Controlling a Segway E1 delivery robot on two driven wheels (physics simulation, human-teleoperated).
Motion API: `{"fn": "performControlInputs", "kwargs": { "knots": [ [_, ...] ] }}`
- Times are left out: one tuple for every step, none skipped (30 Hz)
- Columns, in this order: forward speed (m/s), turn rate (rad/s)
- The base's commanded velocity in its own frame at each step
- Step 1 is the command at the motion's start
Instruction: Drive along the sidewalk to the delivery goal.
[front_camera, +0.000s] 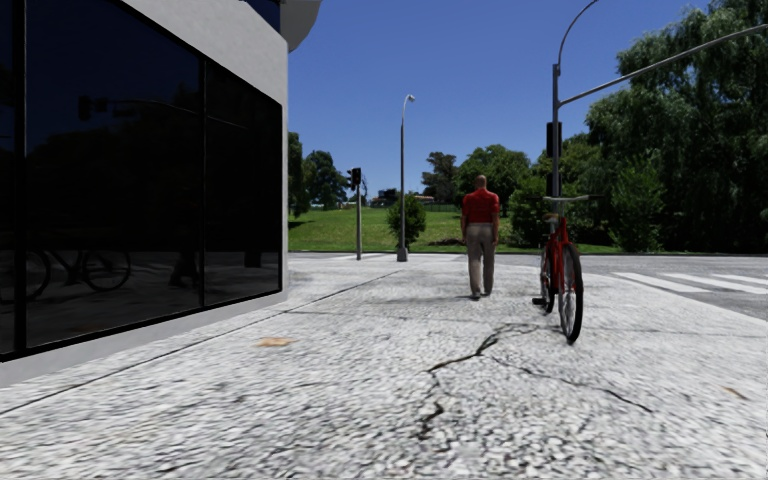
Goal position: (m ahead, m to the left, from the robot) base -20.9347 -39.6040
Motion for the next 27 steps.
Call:
{"fn": "performControlInputs", "kwargs": {
  "knots": [
    [2.00,0.00],
    [2.00,0.00],
    [2.00,0.00],
    [2.00,0.00],
    [2.00,0.00],
    [2.00,0.00],
    [2.00,0.00],
    [2.00,0.00],
    [2.00,0.00],
    [2.00,0.00],
    [2.00,0.00],
    [2.00,0.00],
    [2.00,0.00],
    [2.00,0.00],
    [2.00,0.00],
    [2.00,0.00],
    [2.00,0.00],
    [2.00,0.00],
    [2.00,0.00],
    [2.00,0.00],
    [2.00,0.00],
    [2.00,0.00],
    [2.00,0.00],
    [2.00,0.00],
    [1.99,-0.22],
    [1.98,-0.66],
    [1.97,-1.20]
  ]
}}
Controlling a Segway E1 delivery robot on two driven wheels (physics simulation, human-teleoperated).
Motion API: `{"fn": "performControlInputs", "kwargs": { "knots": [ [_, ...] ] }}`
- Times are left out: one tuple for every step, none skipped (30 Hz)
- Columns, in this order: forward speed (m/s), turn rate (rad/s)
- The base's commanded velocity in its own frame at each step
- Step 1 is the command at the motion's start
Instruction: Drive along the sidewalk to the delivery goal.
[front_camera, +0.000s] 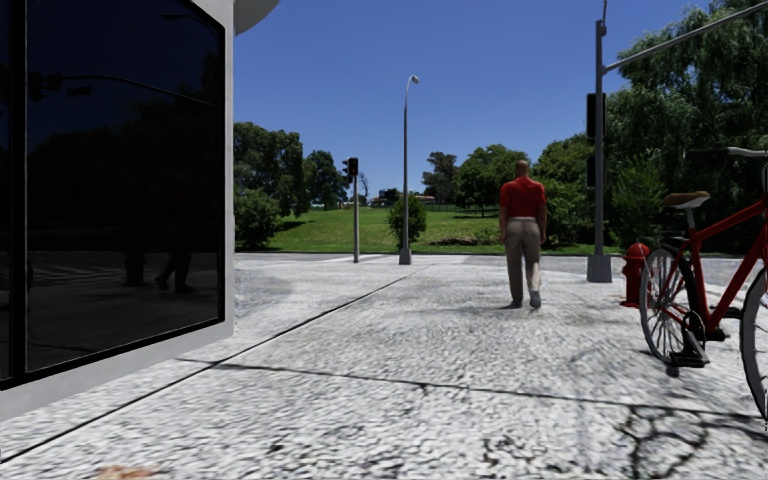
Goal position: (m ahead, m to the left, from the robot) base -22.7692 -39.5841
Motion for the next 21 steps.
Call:
{"fn": "performControlInputs", "kwargs": {
  "knots": [
    [1.96,-1.20],
    [1.94,-1.20],
    [1.94,-1.20],
    [1.94,-0.84],
    [1.93,-0.33],
    [1.93,-0.10],
    [1.92,-0.02],
    [1.92,0.00],
    [1.92,0.00],
    [1.92,0.00],
    [1.88,0.00],
    [1.86,0.00],
    [1.85,0.00],
    [1.84,0.00],
    [1.82,0.00],
    [1.81,0.00],
    [1.81,0.00],
    [1.78,0.00],
    [1.75,0.00],
    [1.71,0.00],
    [1.67,0.00]
  ]
}}
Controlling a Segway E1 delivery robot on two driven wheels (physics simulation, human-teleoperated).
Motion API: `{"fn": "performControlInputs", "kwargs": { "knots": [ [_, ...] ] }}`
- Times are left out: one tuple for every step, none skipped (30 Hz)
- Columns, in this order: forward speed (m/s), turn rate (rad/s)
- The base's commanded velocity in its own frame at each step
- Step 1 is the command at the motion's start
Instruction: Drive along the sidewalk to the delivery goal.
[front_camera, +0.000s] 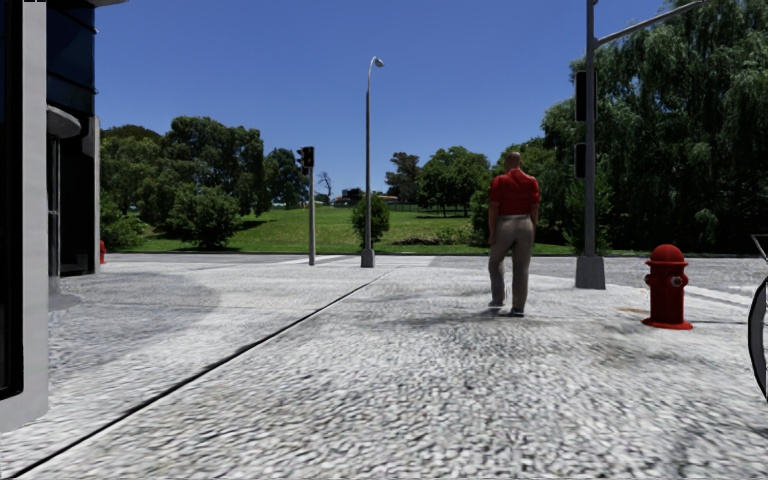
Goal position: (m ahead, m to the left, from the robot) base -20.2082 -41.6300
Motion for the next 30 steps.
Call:
{"fn": "performControlInputs", "kwargs": {
  "knots": [
    [1.62,-0.14],
    [1.57,-0.64],
    [1.56,-1.12],
    [1.54,-1.20],
    [1.52,-1.20],
    [1.50,-1.20],
    [1.50,-0.24],
    [1.50,-0.04],
    [1.50,-0.04],
    [1.50,0.00],
    [1.50,0.00],
    [1.50,0.00],
    [1.50,0.00],
    [1.50,0.00],
    [1.50,0.00],
    [1.50,0.00],
    [1.50,0.00],
    [1.50,0.00],
    [1.50,0.00],
    [1.50,0.00],
    [1.50,0.00],
    [1.50,-0.12],
    [1.50,-0.31],
    [1.50,-0.74],
    [1.50,-1.20],
    [1.48,-1.20],
    [1.48,-1.20],
    [1.46,-1.20],
    [1.46,-1.20],
    [1.46,-1.20]
  ]
}}
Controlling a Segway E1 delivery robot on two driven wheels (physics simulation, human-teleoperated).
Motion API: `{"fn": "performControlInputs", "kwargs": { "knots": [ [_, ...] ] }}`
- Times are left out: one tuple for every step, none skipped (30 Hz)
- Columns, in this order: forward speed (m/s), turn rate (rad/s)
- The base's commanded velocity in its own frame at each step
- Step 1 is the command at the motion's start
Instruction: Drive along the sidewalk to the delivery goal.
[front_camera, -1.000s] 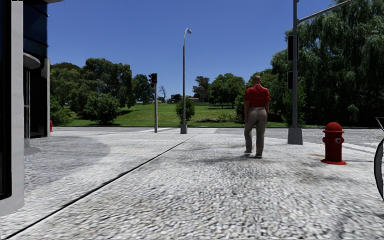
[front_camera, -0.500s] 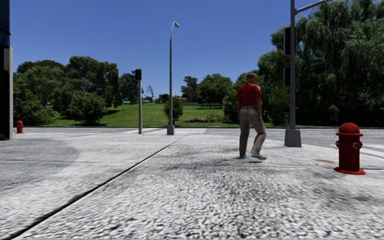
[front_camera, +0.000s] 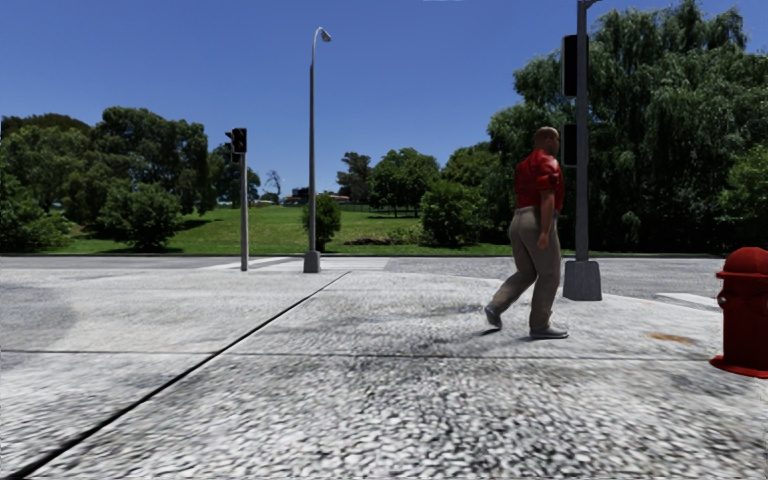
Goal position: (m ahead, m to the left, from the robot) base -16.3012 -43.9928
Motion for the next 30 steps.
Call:
{"fn": "performControlInputs", "kwargs": {
  "knots": [
    [1.46,-1.20],
    [1.46,-1.20],
    [1.46,-1.20],
    [1.46,-1.20],
    [1.46,-1.20],
    [1.46,-1.20],
    [1.46,-1.20],
    [1.46,-1.20],
    [1.46,-1.20],
    [1.46,-1.20],
    [1.46,-1.20],
    [1.46,-1.20],
    [1.46,-1.20],
    [1.46,-1.20],
    [1.46,-1.20],
    [1.46,-1.07],
    [1.46,-0.67],
    [1.46,-0.16],
    [1.45,-0.01],
    [1.45,0.00],
    [1.45,0.00],
    [1.45,0.00],
    [1.45,0.00],
    [1.45,0.00],
    [1.45,0.00],
    [1.45,0.00],
    [1.40,0.00],
    [1.15,0.00],
    [0.64,0.00],
    [0.32,0.00]
  ]
}}
